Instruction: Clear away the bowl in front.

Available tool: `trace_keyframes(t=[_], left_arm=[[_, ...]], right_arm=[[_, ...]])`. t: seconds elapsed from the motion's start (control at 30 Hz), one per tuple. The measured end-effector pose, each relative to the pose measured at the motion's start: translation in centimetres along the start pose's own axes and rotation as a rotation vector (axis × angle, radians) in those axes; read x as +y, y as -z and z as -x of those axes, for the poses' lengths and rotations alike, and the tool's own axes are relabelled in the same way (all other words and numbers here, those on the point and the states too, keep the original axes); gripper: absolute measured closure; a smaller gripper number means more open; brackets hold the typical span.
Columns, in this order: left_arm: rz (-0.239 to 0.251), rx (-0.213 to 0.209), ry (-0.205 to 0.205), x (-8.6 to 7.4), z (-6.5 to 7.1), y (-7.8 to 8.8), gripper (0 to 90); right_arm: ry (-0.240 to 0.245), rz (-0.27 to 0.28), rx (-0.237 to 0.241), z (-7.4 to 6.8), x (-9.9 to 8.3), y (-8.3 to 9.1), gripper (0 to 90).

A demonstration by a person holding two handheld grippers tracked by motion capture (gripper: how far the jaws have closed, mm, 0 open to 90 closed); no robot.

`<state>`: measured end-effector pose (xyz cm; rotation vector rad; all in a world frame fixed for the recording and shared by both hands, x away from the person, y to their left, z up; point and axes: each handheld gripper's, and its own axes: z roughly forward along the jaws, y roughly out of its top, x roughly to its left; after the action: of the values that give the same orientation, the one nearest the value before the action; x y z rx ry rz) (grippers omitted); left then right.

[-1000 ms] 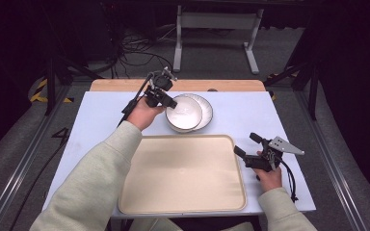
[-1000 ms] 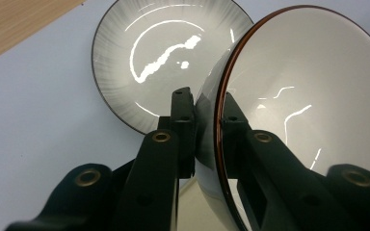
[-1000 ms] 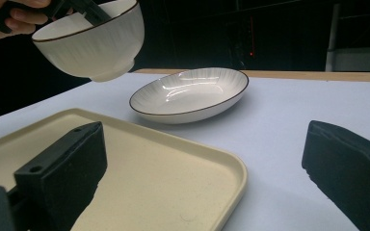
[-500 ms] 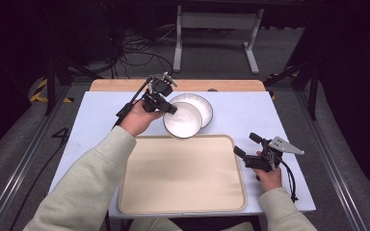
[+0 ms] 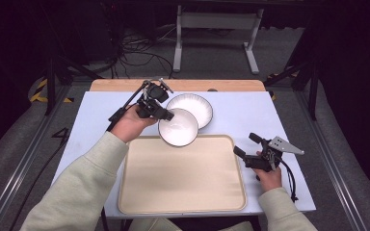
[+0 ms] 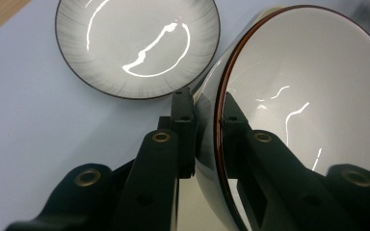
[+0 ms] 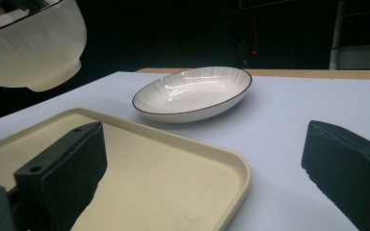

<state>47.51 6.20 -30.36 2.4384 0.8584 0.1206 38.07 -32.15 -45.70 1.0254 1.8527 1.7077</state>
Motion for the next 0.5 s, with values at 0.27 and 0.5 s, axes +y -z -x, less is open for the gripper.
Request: trace_keyframes(t=[0.27,0.5], left_arm=[[-0.025,-0.024,-0.053,-0.6,1.1,0.0,82.0],[-0.058,-0.046,-0.099,-1.0,2.0,-0.5,82.0]], right_arm=[[0.000,0.001,0.003,0.0,0.0,0.0,2.4],[-0.002,0.000,0.005,0.0,0.0,0.0,2.4]])
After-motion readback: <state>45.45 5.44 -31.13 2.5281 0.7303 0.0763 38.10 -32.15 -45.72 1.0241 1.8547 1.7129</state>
